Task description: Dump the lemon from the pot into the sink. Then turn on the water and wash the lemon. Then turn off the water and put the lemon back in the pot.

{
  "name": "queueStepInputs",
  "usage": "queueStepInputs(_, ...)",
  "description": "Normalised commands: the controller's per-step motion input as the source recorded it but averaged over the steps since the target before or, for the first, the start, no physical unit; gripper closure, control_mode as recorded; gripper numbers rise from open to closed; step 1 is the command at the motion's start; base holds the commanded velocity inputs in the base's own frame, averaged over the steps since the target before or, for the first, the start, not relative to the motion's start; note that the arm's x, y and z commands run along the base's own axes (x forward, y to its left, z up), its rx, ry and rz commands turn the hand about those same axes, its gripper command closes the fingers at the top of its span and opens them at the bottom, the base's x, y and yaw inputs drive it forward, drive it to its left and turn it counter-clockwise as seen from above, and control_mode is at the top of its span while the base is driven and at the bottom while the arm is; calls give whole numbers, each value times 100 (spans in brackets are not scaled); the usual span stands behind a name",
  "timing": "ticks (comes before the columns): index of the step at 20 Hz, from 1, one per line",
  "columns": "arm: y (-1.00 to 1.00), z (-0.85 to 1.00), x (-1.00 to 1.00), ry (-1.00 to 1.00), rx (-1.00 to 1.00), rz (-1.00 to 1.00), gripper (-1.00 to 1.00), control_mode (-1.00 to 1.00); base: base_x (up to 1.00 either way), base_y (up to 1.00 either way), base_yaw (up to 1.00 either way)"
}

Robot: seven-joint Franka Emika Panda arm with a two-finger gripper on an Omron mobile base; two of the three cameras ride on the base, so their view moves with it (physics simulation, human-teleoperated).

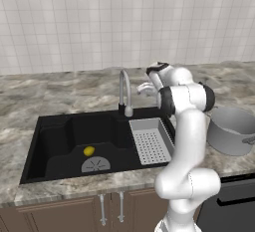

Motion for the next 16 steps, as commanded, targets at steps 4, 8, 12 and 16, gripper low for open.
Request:
queueStepInputs(4,-34,91,-84,-11,-17,-7,-100,-100,0,0,0)
queueStepInputs(8,-28,100,-91,-6,-9,-8,-100,-100,0,0,0)
queueStepInputs(12,-29,100,-89,-1,-5,-9,-100,-100,0,0,0)
queueStepInputs(16,-22,99,-88,0,-5,-8,-100,-100,0,0,0)
